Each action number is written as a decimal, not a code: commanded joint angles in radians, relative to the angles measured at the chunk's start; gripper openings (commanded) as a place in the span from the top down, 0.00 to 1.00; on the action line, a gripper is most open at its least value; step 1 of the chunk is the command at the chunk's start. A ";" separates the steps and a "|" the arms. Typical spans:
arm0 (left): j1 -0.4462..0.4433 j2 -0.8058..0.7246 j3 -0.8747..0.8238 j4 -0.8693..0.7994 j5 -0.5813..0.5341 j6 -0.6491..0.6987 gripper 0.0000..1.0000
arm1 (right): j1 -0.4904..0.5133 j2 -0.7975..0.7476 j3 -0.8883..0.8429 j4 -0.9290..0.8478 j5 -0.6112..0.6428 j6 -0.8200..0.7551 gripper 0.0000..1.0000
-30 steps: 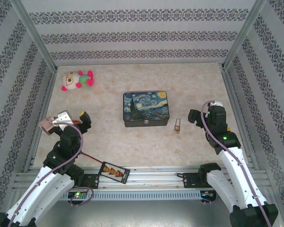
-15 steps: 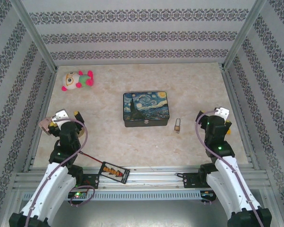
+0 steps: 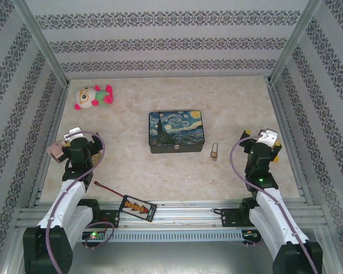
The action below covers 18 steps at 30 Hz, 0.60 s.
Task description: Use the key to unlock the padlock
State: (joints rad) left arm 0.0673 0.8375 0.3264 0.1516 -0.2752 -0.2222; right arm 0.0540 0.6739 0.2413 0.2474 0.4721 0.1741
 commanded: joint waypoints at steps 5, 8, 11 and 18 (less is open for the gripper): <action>0.028 0.116 -0.049 0.290 0.141 0.046 0.01 | -0.017 0.089 -0.026 0.153 -0.032 -0.027 0.02; 0.029 0.197 -0.047 0.380 0.205 0.050 0.01 | -0.022 0.124 -0.031 0.195 -0.037 -0.024 0.02; 0.028 0.271 -0.057 0.501 0.224 0.069 0.01 | -0.032 0.162 -0.029 0.239 -0.045 -0.013 0.02; 0.028 0.422 -0.075 0.770 0.316 0.111 0.01 | -0.048 0.255 -0.005 0.303 -0.077 -0.005 0.02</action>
State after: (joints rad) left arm 0.0830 1.2167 0.2707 0.7010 -0.0288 -0.1509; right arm 0.0166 0.9020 0.2203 0.4782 0.4179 0.1574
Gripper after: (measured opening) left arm 0.992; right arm 0.982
